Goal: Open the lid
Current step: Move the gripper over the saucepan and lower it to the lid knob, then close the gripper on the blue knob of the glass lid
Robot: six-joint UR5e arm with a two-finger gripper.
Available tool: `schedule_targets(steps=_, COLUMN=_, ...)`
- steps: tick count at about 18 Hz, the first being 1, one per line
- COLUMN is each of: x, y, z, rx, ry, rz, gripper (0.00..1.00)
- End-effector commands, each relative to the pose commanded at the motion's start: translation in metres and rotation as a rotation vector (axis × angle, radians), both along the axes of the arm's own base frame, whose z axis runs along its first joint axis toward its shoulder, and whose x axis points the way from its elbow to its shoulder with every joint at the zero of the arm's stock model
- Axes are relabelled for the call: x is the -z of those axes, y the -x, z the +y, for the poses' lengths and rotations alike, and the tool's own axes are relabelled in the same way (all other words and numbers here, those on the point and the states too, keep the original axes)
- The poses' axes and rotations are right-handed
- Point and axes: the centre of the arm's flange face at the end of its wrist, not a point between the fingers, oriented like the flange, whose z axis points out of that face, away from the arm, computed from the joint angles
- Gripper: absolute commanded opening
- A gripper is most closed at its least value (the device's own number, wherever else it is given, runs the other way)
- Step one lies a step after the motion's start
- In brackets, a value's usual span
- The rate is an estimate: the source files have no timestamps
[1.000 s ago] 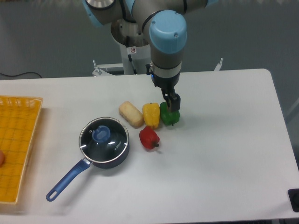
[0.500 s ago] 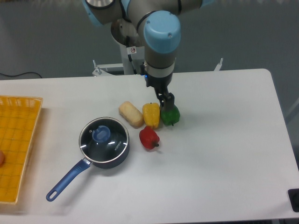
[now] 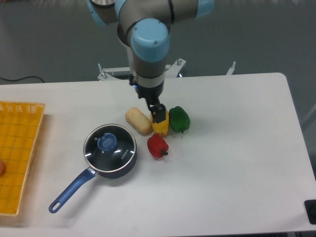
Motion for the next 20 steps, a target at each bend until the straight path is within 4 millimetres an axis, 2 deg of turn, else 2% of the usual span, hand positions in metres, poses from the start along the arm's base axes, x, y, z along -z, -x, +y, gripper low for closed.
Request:
schedule_targets(steps=4, x=-0.002, y=-0.022, z=0.039, rx=0.017, ry=-0.026, rz=0.029, gripper=1.0)
schedule_targets(steps=8, x=0.007, y=-0.037, z=0.075, rx=0.078, ry=0.045, rz=0.117, gripper=1.0)
schedule_targets(steps=11, x=0.02, y=-0.038, z=0.088, rx=0.094, ry=0.064, rz=0.113, gripper=1.0)
schedule_targets(steps=14, x=0.022, y=-0.039, z=0.091, rx=0.101, ry=0.062, rz=0.108, gripper=1.0)
schedule_targets(steps=20, x=0.053, y=-0.046, z=0.113, rx=0.135, ry=0.046, rz=0.101, gripper=1.0)
